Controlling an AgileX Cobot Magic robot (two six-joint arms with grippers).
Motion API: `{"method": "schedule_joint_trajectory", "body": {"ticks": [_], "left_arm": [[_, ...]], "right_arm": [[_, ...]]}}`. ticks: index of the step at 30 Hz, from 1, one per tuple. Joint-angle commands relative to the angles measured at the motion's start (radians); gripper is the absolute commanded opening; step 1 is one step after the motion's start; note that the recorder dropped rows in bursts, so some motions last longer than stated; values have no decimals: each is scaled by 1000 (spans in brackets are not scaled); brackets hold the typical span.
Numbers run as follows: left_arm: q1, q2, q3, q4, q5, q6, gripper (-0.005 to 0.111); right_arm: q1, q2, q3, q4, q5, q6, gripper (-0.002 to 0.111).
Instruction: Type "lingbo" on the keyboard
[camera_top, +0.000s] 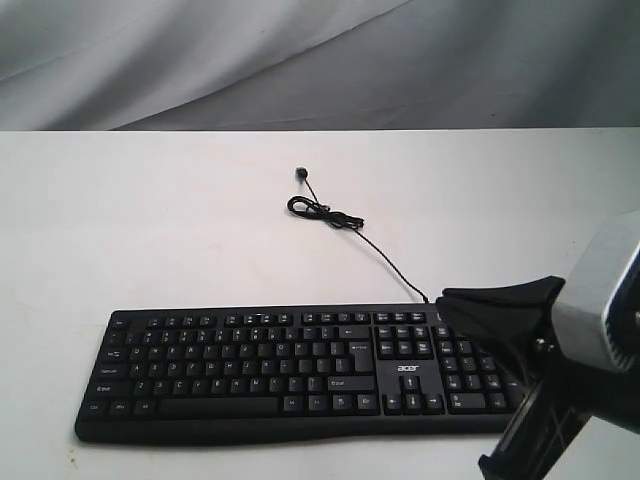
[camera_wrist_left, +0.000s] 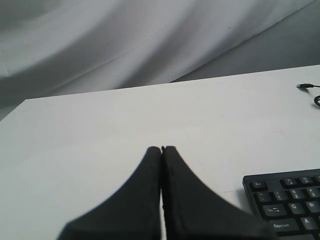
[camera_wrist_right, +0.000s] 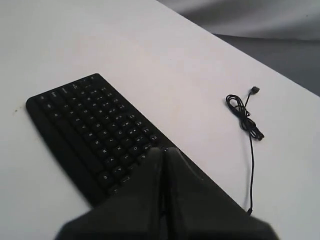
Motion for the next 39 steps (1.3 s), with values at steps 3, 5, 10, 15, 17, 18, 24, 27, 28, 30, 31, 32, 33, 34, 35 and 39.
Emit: {"method": "schedule_joint_trajectory", "body": {"ticks": [3, 5, 10, 15, 17, 18, 24, 27, 28, 30, 31, 32, 33, 34, 35, 39], "left_arm": [[-7, -4, 5, -2, -10, -4, 0], [-7, -4, 5, -2, -10, -4, 0], [-7, -4, 5, -2, -10, -4, 0], [-7, -4, 5, -2, -10, -4, 0], [-7, -4, 5, -2, -10, -4, 0], [-7, -4, 5, -2, -10, -4, 0], [-7, -4, 5, -2, -10, -4, 0], [-7, -4, 5, -2, -10, -4, 0], [-7, -4, 5, -2, -10, -4, 0], [-7, -4, 5, -2, -10, -4, 0], [-7, -4, 5, -2, -10, -4, 0], [-7, -4, 5, -2, -10, -4, 0], [-7, -4, 5, -2, -10, -4, 0], [-7, -4, 5, -2, -10, -4, 0], [-7, -4, 5, -2, -10, -4, 0], [-7, -4, 5, -2, -10, -4, 0]], "right_arm": [[-8, -7, 6, 7, 1, 1, 0], [-8, -7, 6, 7, 2, 1, 0], [-8, -7, 6, 7, 2, 1, 0], [-71, -80, 31, 13, 9, 1, 0], [-142, -133, 46, 13, 12, 1, 0], [-185, -167, 56, 13, 13, 1, 0], [-415, -404, 117, 1, 30, -5, 0], [-517, -511, 153, 1, 73, -7, 0], [-552, -545, 169, 1, 78, -7, 0], [-615, -607, 197, 1, 81, -7, 0], [-643, -636, 211, 1, 81, -7, 0], [-667, -663, 225, 1, 81, -7, 0], [-683, -685, 233, 1, 81, -7, 0], [-698, -711, 243, 1, 84, -7, 0], [-708, -737, 251, 1, 89, -9, 0], [-717, -836, 299, 1, 92, -9, 0]]}}
